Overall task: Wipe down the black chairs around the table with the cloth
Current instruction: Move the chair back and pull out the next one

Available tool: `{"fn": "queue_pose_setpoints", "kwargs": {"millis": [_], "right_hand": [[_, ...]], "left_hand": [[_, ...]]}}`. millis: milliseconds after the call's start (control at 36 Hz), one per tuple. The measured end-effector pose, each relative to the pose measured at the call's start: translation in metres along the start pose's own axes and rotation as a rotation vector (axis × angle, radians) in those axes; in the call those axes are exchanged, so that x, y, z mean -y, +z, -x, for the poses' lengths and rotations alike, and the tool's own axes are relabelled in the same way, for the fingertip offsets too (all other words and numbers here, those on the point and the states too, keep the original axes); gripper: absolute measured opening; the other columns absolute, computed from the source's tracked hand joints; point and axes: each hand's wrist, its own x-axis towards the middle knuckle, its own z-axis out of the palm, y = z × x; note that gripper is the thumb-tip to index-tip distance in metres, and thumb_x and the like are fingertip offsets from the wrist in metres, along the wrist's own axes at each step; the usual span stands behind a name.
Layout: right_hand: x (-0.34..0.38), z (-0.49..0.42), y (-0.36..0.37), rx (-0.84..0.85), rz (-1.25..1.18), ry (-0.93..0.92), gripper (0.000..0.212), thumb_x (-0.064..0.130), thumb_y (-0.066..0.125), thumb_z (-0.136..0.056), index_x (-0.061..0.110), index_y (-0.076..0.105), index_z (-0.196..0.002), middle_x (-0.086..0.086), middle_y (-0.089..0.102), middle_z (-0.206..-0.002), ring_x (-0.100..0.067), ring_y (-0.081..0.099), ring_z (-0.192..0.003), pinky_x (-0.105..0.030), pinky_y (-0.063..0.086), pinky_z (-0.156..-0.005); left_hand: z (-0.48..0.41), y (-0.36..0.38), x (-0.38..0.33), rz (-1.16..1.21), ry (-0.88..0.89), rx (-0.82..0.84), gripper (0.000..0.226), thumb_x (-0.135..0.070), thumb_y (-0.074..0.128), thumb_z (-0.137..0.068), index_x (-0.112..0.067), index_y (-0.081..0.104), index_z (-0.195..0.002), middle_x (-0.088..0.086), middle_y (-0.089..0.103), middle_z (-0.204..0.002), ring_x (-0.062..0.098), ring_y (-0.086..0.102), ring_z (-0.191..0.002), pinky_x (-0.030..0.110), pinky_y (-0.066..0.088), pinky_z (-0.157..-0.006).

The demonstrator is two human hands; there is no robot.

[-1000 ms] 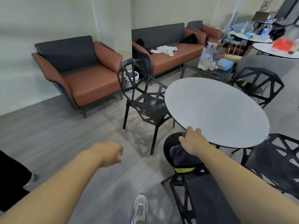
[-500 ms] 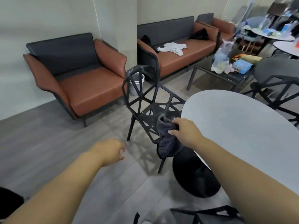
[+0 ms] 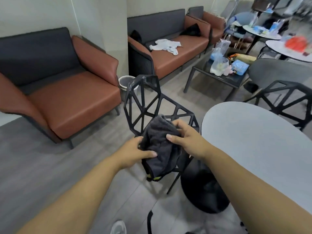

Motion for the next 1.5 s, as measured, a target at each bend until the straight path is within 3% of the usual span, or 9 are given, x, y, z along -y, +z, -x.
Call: {"fn": "queue_pose_setpoints", "kwargs": {"millis": [139,250,361,500,694,917,1028,1167,1500], "right_hand": [[-0.001,-0.036,-0.001,-0.247,0.155,0.099,0.015,0.026,0.058,-0.094,0.019,0.048,-0.104,-0.002,0.066,-0.099,-0.019,0.064,-0.097,-0.035,0.051,-0.090],[-0.016,-0.056,-0.012,-0.408,0.204,0.213,0.033,0.041,0.060,-0.090,0.037,0.035,-0.112,-0.010,0.063,-0.108,-0.023,0.064,-0.096,-0.042,0.050,-0.092],[-0.025,-0.067,-0.025,-0.292,0.153,0.195,0.048,0.031,0.069,-0.086,0.050,0.044,-0.123,0.002,0.061,-0.118,-0.010,0.063,-0.103,-0.031,0.051,-0.094],[-0.033,-0.095,-0.053,-0.034,0.493,0.338,0.099,0.015,0.089,-0.061,0.026,0.039,-0.145,0.010,0.045,-0.142,-0.007,0.044,-0.128,-0.021,0.034,-0.105],[-0.044,-0.151,-0.101,-0.097,0.900,0.290,0.020,0.027,0.074,-0.078,0.017,0.066,-0.093,0.010,0.041,-0.081,-0.020,0.054,-0.090,-0.031,0.046,-0.078],[-0.054,-0.201,-0.137,-0.042,1.073,0.334,0.037,0.040,0.060,-0.082,0.018,0.056,-0.111,-0.002,0.041,-0.122,-0.026,0.036,-0.116,-0.036,0.040,-0.093],[-0.058,-0.223,-0.139,-0.156,0.848,0.377,0.018,0.024,0.054,-0.090,0.016,0.039,-0.094,-0.004,0.051,-0.094,-0.023,0.049,-0.081,-0.032,0.037,-0.066],[-0.066,-0.256,-0.134,-0.243,0.738,0.415,0.015,0.020,0.050,-0.096,0.011,0.037,-0.099,-0.007,0.055,-0.096,-0.024,0.052,-0.077,-0.034,0.039,-0.064],[-0.076,-0.338,-0.101,-0.234,0.726,0.488,0.022,0.023,0.054,-0.094,0.009,0.038,-0.098,0.003,0.043,-0.078,-0.025,0.053,-0.078,-0.034,0.039,-0.064]], "left_hand": [[-0.040,-0.034,0.001,0.122,-0.073,-0.039,0.048,-0.023,0.082,-0.067,-0.012,0.060,-0.108,0.003,0.070,-0.102,0.018,0.068,-0.095,0.036,0.055,-0.084],[-0.071,-0.045,0.000,0.172,-0.154,-0.048,0.034,-0.017,0.079,-0.074,-0.012,0.055,-0.097,0.010,0.066,-0.099,0.024,0.066,-0.088,0.036,0.055,-0.068],[-0.104,-0.049,0.005,0.159,-0.224,-0.153,0.059,-0.039,0.085,-0.056,-0.023,0.046,-0.098,0.006,0.058,-0.107,0.025,0.063,-0.095,0.041,0.056,-0.070],[-0.152,-0.054,0.008,-0.062,-0.243,-0.194,0.051,-0.047,0.076,-0.055,-0.031,0.045,-0.092,0.000,0.060,-0.100,0.022,0.063,-0.091,0.044,0.055,-0.076],[-0.215,-0.051,-0.004,-0.171,-0.324,-0.148,0.025,-0.014,0.071,-0.083,-0.013,0.055,-0.103,0.007,0.059,-0.099,0.016,0.062,-0.071,0.021,0.050,-0.051],[-0.254,-0.064,0.015,-0.398,-0.369,-0.263,0.028,-0.029,0.069,-0.084,-0.017,0.055,-0.104,-0.002,0.056,-0.105,0.016,0.056,-0.094,0.029,0.046,-0.080],[-0.260,-0.078,0.032,-0.535,-0.432,-0.438,0.046,-0.027,0.072,-0.082,-0.011,0.048,-0.117,0.010,0.043,-0.122,0.024,0.049,-0.101,0.032,0.041,-0.089],[-0.270,-0.098,0.050,-0.560,-0.594,-0.548,0.079,-0.031,0.072,-0.080,-0.006,0.025,-0.138,0.016,0.021,-0.139,0.035,0.027,-0.124,0.043,0.030,-0.105],[-0.317,-0.148,0.098,-0.332,-0.555,-0.411,0.055,-0.002,0.050,-0.091,-0.007,0.023,-0.139,0.007,0.061,-0.087,0.023,0.058,-0.083,0.040,0.048,-0.076]]}}
